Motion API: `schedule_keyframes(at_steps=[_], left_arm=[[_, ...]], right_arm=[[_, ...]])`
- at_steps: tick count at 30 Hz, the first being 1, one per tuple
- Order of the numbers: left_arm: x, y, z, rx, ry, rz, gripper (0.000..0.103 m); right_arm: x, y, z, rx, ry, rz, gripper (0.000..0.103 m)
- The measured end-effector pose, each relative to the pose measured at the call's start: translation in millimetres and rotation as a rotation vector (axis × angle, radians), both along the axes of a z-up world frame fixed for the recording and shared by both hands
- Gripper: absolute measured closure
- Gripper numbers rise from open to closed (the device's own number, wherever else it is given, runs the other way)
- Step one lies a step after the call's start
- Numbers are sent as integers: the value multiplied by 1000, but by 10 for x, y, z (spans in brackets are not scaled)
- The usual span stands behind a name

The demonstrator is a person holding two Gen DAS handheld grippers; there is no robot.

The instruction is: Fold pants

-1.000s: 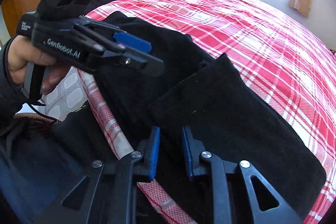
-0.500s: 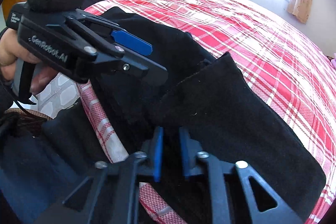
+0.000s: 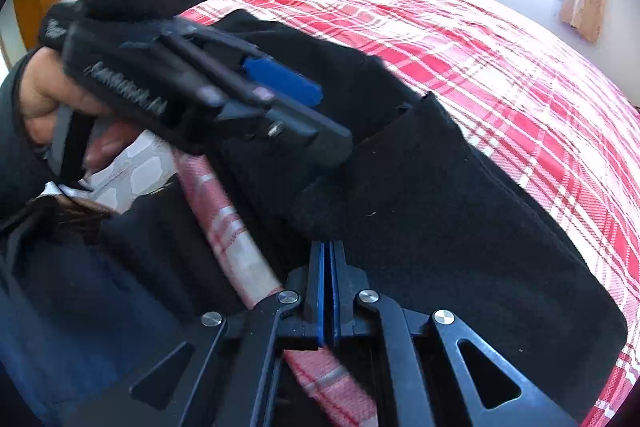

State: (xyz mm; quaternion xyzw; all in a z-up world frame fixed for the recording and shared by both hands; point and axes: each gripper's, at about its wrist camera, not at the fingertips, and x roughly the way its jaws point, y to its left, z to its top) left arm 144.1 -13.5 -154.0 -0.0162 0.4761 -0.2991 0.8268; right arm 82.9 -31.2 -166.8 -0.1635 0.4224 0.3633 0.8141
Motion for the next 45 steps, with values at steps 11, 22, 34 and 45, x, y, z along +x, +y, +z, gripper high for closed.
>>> schedule_keyframes(at_steps=[11, 22, 34, 45], left_arm=[[0, -141, 31, 84, -88, 28, 29], [45, -233, -31, 186, -151, 31, 19], [-4, 1778, 277, 336, -255, 465, 16], [-14, 2686, -146, -40, -132, 609, 21]], right_arm=[[158, -731, 295, 120, 67, -150, 59], [335, -1115, 56, 127, 101, -284, 55], [248, -1178, 201, 214, -26, -348, 45], [247, -1163, 116, 220, -16, -372, 44]])
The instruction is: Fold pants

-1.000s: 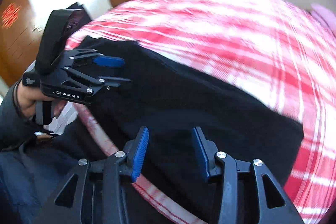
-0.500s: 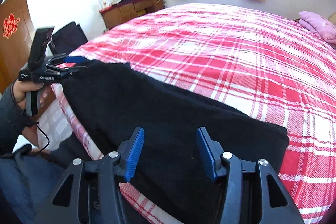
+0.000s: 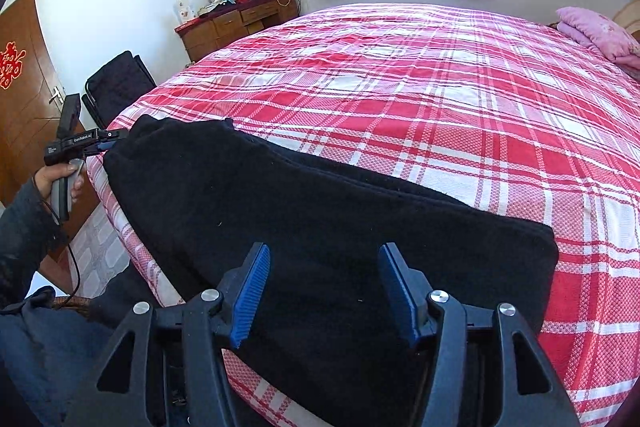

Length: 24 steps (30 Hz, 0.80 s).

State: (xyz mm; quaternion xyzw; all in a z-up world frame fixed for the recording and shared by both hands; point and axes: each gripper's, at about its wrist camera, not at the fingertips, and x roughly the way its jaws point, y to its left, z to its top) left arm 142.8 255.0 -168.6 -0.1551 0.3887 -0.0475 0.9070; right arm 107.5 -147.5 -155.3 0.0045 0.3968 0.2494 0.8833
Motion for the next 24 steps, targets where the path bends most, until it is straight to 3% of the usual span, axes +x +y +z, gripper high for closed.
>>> schedule_keyframes(at_steps=[3, 4, 5, 8, 12, 15, 17, 18, 24], left_arm=[[-21, -124, 0, 41, 4, -38, 33], [-19, -156, -3, 30, 14, -57, 45], [-16, -186, -10, 20, 33, -71, 51], [4, -202, -13, 76, 55, -77, 52], [-8, -161, -66, 57, 54, -82, 53], [-28, -81, -52, 15, 52, -78, 63], [-46, 23, -33, -52, 55, -81, 82], [-65, 88, -18, -107, 48, -83, 83], [-141, 124, 169, -236, -10, -112, 86]], right_arm=[[10, 3, -38, -6, 9, -3, 44], [10, 6, -48, -9, 9, -4, 44], [6, 8, -54, -13, 8, -5, 44], [-10, 20, -57, -22, 1, -3, 44], [-16, 53, -80, -28, -1, 4, 44], [-32, 77, -88, -41, -10, 6, 44], [-38, 82, -83, -43, -15, 9, 44], [-38, 83, -83, -42, -15, 8, 44], [-21, 43, -86, -33, -16, -6, 44]])
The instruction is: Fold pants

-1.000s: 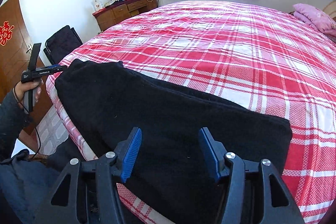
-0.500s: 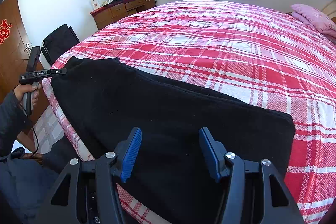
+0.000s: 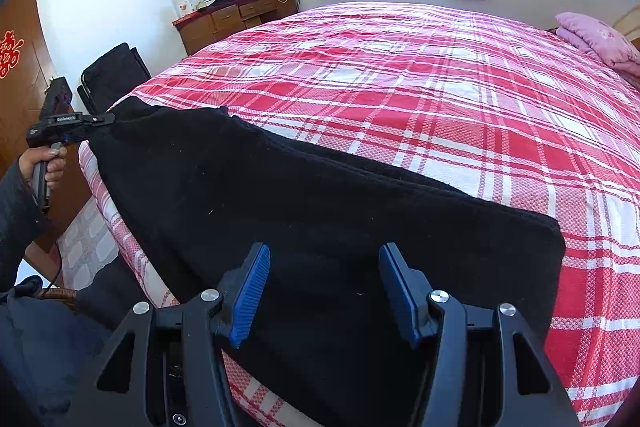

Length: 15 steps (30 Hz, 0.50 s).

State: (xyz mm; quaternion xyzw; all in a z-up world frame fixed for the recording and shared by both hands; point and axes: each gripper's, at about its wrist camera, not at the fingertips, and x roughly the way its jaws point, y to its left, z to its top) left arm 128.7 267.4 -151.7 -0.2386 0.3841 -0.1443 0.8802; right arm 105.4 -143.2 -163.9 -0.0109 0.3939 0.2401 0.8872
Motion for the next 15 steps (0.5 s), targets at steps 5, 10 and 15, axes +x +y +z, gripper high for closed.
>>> schedule_keyframes(at_steps=[5, 10, 15], left_arm=[[-63, -127, 293, -66, -73, -32, 88], [-55, -420, 549, -84, -133, -92, 89], [-43, -828, 822, -71, -189, -161, 90]], right_arm=[[7, -43, 51, 4, -17, -23, 44], [29, -143, 140, 21, -26, -64, 44], [47, -274, 281, 24, -34, -121, 44]])
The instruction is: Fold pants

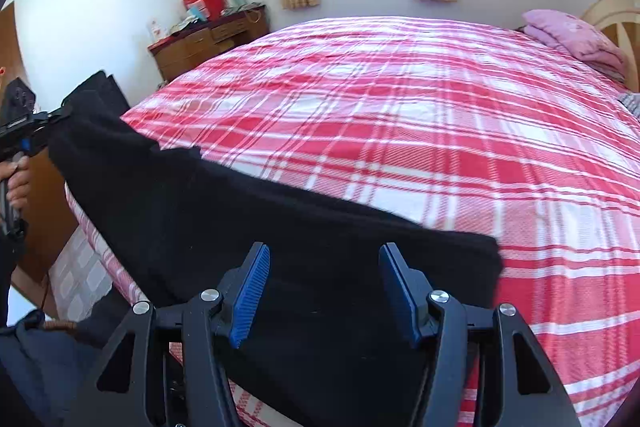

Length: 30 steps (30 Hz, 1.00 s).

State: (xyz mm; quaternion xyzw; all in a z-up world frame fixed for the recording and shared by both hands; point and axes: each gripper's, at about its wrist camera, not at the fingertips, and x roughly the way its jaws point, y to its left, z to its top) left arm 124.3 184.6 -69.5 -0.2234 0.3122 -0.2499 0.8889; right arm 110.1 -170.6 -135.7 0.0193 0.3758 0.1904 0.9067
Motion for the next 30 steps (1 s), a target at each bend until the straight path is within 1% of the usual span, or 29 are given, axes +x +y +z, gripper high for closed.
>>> schedule_keyframes(at_steps=[5, 8, 12, 15, 17, 20, 21, 25, 26, 29, 30], left_arm=[[40, -496, 267, -4, -57, -87, 90], [105, -903, 406, -5, -77, -159, 90], [153, -1460, 512, 1, -70, -273, 90], [160, -1911, 530, 33, -59, -366, 90], [178, -2208, 487, 77, -48, -415, 90], [213, -2707, 312, 150, -10, -484, 90], [218, -2809, 261, 168, -4, -496, 90], [269, -3292, -61, 258, 33, -541, 90], [279, -3374, -142, 269, 40, -552, 90], [252, -3610, -279, 271, 55, -607, 90], [197, -3668, -288, 281, 41, -626, 90]], right_arm=[[-60, -286, 96, 38, 4, -55, 44], [-93, -487, 96, 61, 13, -94, 44], [-85, -715, 62, 77, 26, -157, 44], [-26, -883, 39, 110, 34, -215, 44], [14, -999, 2, 142, 51, -255, 44], [57, -1172, -65, 177, 84, -319, 44], [63, -1203, -74, 181, 89, -332, 44], [80, -1261, -84, 199, 96, -346, 44], [80, -1255, -81, 200, 95, -343, 44], [77, -1234, -84, 208, 94, -330, 44], [76, -1239, -88, 216, 95, -327, 44]])
